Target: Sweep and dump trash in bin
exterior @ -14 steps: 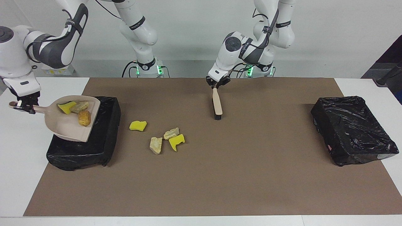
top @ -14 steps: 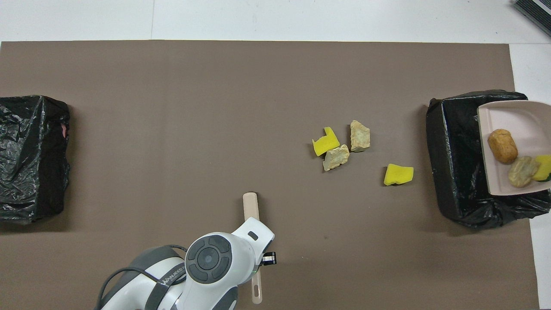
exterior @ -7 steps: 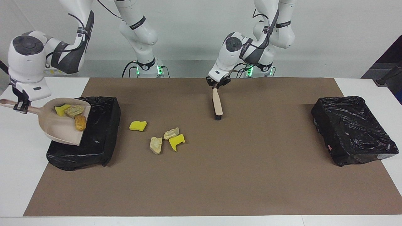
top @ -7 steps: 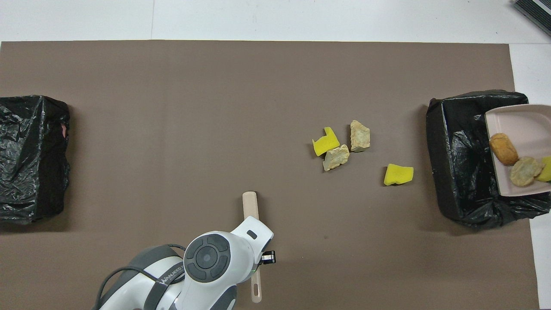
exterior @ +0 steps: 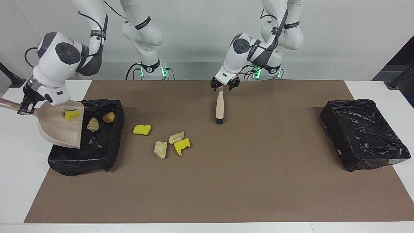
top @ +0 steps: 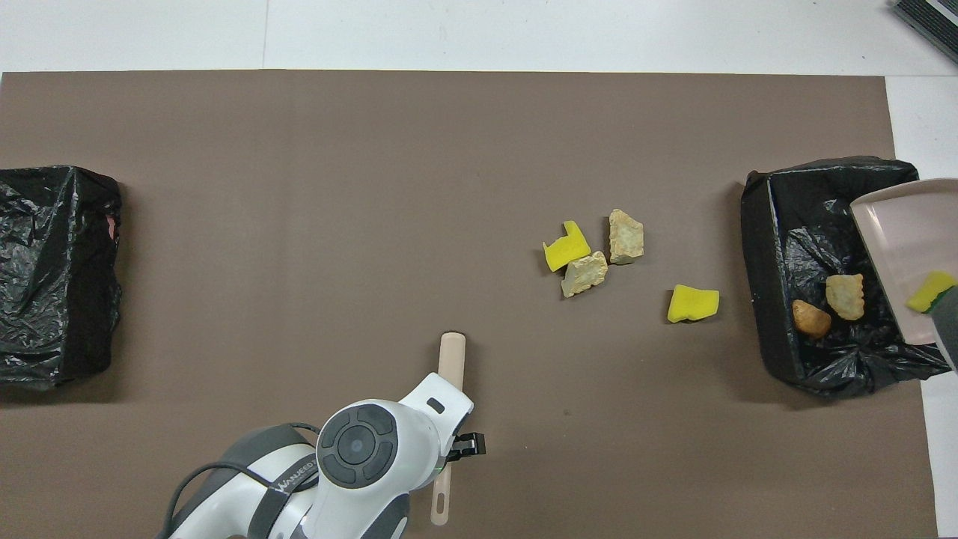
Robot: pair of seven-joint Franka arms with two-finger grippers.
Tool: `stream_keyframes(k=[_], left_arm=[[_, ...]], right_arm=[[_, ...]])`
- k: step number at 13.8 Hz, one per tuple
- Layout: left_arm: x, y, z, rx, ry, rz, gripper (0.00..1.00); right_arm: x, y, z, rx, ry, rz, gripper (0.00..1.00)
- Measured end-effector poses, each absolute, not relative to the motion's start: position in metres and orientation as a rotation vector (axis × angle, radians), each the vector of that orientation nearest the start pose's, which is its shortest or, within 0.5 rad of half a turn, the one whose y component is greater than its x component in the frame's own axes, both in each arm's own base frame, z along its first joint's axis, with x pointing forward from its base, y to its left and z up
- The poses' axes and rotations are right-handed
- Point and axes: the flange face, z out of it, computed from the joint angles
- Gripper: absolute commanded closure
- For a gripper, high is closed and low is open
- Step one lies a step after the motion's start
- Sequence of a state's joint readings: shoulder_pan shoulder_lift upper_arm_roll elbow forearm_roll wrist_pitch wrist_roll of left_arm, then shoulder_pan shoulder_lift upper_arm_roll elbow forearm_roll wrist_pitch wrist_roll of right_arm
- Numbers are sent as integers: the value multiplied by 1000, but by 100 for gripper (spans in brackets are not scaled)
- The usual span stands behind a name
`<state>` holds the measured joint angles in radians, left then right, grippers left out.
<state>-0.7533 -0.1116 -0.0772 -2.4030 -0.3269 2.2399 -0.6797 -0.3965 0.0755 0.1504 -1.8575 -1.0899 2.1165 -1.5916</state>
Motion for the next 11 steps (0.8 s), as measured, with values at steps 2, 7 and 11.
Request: stream_keyframes(k=[2, 7, 11], left_arm=[[318, -356, 356, -3268, -98, 310, 0], [392, -308, 388, -3252, -192, 90, 0], [445, -244, 413, -3239, -150, 70, 0]], right_arm=[[586, -173, 530, 1307, 1825, -846, 100], [590, -141, 546, 1214, 1800, -905, 100], [595, -133, 540, 1133, 1773, -948, 100]])
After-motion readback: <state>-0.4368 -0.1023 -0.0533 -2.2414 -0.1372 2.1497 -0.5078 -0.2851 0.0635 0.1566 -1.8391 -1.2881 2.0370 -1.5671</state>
